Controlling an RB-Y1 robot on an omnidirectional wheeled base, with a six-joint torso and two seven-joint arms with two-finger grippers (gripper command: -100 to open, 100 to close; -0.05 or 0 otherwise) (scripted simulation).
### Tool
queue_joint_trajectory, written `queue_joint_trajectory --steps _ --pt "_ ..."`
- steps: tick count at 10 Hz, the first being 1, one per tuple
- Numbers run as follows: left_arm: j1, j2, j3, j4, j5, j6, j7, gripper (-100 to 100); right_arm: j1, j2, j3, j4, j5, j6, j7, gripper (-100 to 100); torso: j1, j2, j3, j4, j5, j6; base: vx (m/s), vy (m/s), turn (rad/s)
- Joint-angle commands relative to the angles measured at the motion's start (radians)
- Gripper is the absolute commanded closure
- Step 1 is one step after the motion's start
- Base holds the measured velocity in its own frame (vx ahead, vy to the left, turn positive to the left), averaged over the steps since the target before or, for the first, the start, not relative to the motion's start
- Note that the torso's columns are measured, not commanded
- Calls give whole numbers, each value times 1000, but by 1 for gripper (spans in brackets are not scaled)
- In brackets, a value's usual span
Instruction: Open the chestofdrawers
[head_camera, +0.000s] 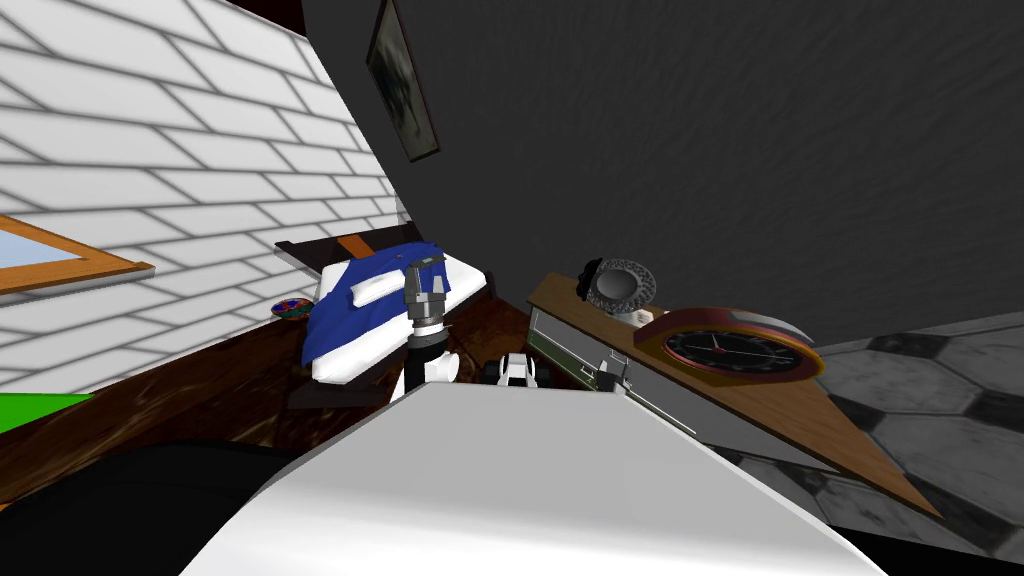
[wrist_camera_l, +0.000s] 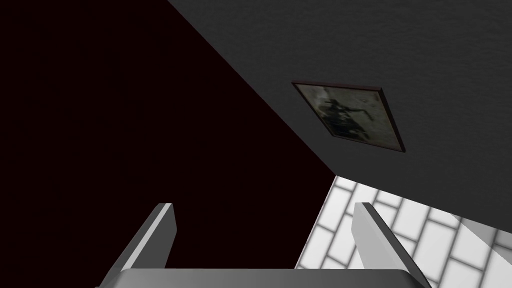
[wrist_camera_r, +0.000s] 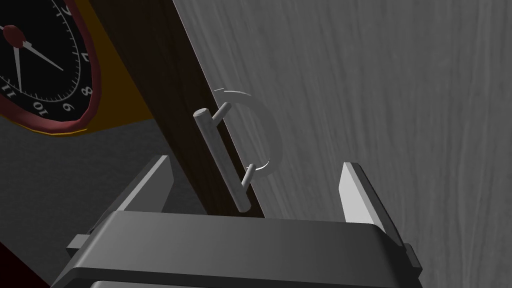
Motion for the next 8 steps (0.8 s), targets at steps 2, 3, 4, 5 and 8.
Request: queue_joint_trajectory --steps 2,3,4,5,8 --pt "0 0 0 0 0 0 0 0 6 -33 -8 -36 -13 -24 6 -100 0 0 0 0 0 0 4 23 9" --pt "0 0 0 0 0 0 0 0 6 -7 -1 -14 -1 -5 5 100 -1 0 0 0 0 0 -2 -16 -23" --pt "0 0 0 0 0 0 0 0 7 9 4 1 6 10 2 100 -2 0 0 0 -1 0 -4 -30 -18" --pt "0 0 0 0 0 0 0 0 8 24 9 17 13 24 -1 100 -2 0 0 0 -1 0 -10 -34 -10" --pt "0 0 0 0 0 0 0 0 12 -32 -3 -46 -5 -20 2 -100 1 1 0 0 0 0 -29 2 8"
